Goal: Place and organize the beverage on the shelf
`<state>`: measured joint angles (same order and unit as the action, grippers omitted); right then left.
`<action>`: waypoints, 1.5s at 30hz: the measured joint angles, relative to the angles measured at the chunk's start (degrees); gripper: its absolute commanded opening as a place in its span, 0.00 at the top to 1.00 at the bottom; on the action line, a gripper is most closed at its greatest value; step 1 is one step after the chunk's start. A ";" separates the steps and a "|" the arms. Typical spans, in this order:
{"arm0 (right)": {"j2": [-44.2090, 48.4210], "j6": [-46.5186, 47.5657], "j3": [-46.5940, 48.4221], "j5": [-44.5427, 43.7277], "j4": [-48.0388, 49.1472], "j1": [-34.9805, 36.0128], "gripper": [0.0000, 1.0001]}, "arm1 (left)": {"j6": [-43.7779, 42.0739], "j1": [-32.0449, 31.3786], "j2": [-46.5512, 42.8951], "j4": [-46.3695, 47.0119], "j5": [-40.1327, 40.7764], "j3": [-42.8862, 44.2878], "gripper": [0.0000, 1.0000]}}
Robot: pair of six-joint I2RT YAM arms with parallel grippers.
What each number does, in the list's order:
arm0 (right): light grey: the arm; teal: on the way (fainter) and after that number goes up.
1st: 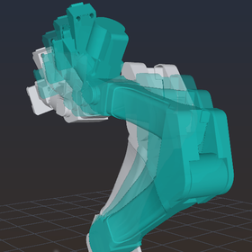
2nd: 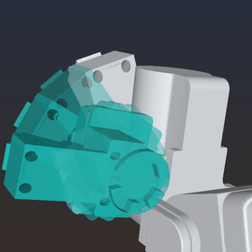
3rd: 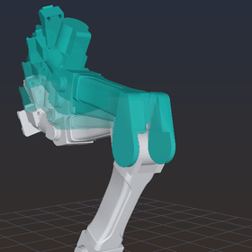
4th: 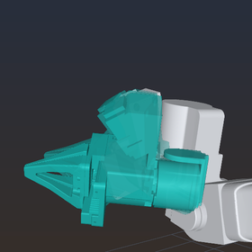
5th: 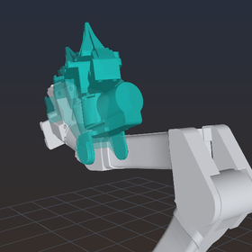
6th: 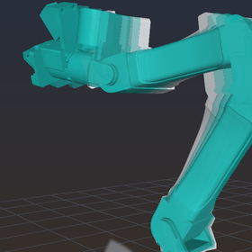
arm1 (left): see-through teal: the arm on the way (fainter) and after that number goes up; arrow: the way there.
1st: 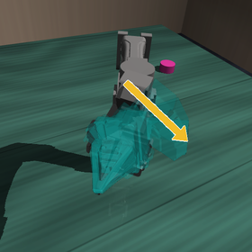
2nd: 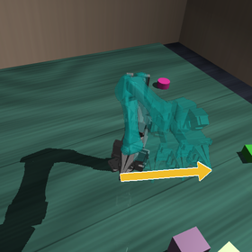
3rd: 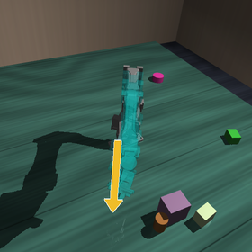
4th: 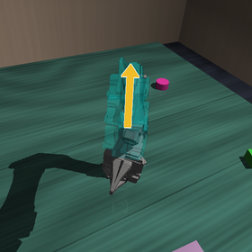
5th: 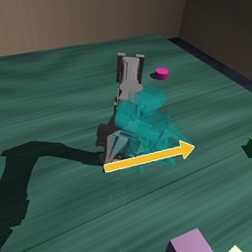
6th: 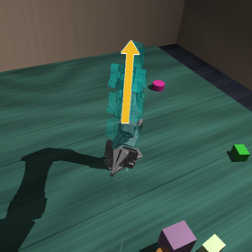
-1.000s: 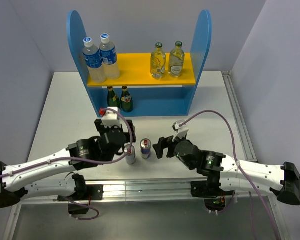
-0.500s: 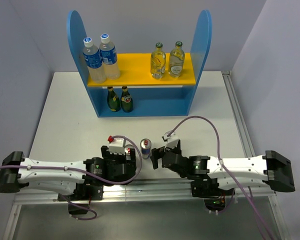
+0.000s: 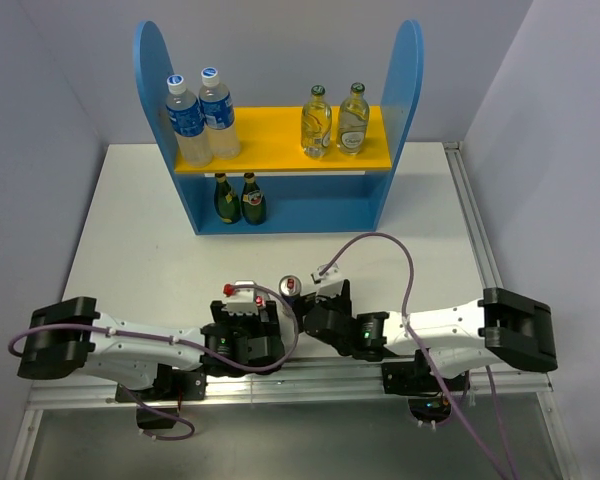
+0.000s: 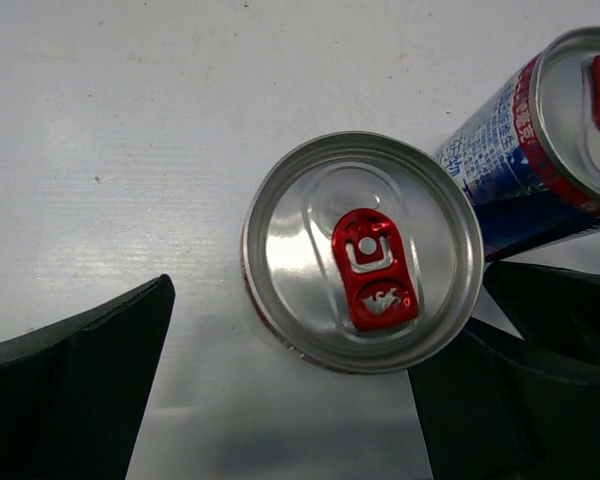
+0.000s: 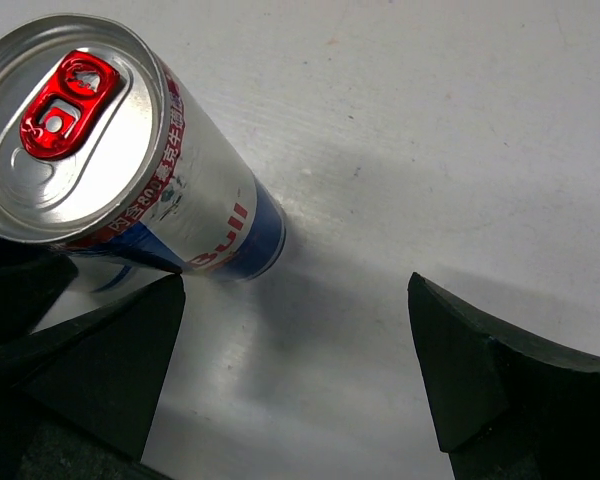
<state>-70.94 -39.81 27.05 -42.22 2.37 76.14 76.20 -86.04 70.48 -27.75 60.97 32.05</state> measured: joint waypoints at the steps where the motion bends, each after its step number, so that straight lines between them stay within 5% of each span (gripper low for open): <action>1: -1.11 0.04 0.07 -0.33 1.16 0.00 0.01 | -0.04 0.11 1.07 1.01 0.39 0.00 0.01; 7: -6.56 1.46 0.81 -2.05 7.61 0.00 0.01 | -2.86 2.34 6.45 8.46 0.90 0.00 0.02; 17: -13.55 4.87 3.08 -2.82 15.28 -0.17 0.01 | -8.11 7.17 5.84 17.22 1.44 -3.54 0.26; 28: -21.44 9.14 5.22 -3.61 25.27 -1.27 0.07 | -10.82 11.13 4.04 21.55 1.42 -6.69 0.35; 33: -24.33 10.36 5.29 -5.51 30.38 -2.95 0.31 | -11.67 11.78 4.46 22.80 1.57 -6.71 0.58; 36: -26.49 11.13 5.77 -7.19 33.51 -3.80 0.58 | -12.44 12.59 5.03 24.13 1.55 -6.71 0.59; 37: -26.91 11.02 5.95 -7.63 34.38 -4.22 0.79 | -12.72 12.96 5.20 24.65 1.51 -6.71 0.62; 39: -27.52 11.15 6.10 -7.98 35.12 -4.98 0.92 | -13.53 13.55 5.64 25.73 1.44 -6.71 0.70; 45: -27.10 8.48 7.15 -9.57 31.71 -6.62 1.00 | -14.51 14.14 8.24 27.34 2.36 -5.49 0.99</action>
<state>-98.04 -31.33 34.20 -51.79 34.09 69.52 61.69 -71.90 78.72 -0.40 63.33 26.57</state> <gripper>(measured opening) 0.626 0.590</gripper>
